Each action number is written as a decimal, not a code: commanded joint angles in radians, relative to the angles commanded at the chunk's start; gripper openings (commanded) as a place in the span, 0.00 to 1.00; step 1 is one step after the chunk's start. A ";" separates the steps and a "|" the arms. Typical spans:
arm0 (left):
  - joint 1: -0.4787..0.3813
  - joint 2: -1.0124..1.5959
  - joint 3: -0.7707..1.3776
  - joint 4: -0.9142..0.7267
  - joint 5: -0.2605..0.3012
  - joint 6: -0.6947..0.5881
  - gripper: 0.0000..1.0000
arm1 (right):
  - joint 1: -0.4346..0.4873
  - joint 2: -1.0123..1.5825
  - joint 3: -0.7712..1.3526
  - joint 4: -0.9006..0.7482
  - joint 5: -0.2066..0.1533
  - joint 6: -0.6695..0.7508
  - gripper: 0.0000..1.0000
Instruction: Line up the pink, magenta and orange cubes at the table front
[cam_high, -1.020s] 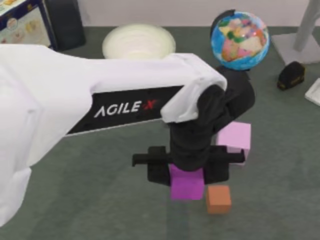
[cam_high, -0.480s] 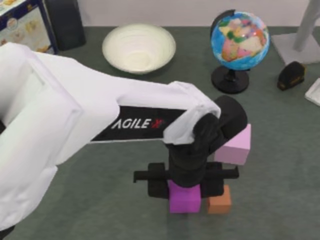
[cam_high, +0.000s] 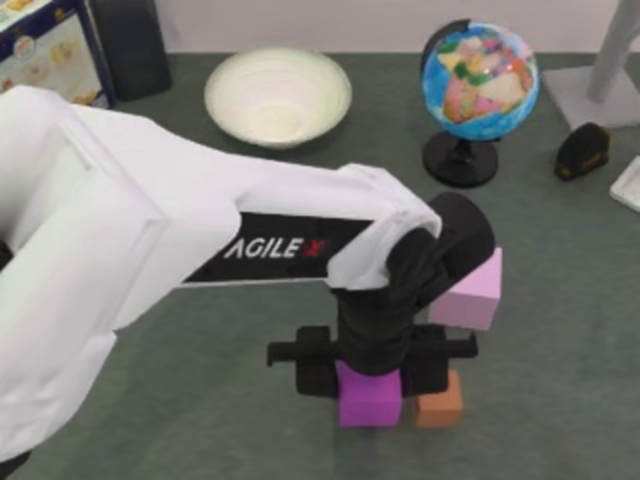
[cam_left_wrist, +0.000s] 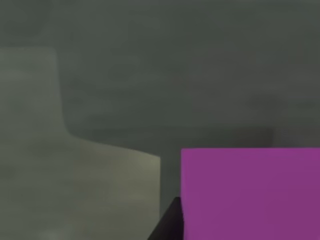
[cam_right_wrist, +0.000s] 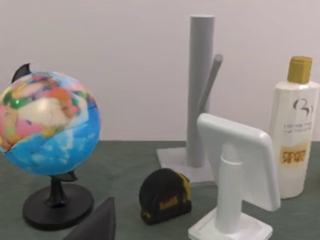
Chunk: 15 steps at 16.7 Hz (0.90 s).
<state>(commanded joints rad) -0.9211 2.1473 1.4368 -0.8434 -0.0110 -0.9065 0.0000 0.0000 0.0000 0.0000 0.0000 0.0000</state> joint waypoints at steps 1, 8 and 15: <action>0.000 0.000 0.000 0.000 0.000 0.000 0.60 | 0.000 0.000 0.000 0.000 0.000 0.000 1.00; 0.000 0.000 0.000 0.000 0.000 0.000 1.00 | 0.000 0.000 0.000 0.000 0.000 0.000 1.00; 0.001 -0.001 0.000 0.000 0.000 0.000 1.00 | 0.000 0.000 0.000 0.000 0.000 0.000 1.00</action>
<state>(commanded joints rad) -0.9201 2.1466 1.4370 -0.8436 -0.0111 -0.9064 0.0000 0.0000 0.0000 0.0000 0.0000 0.0000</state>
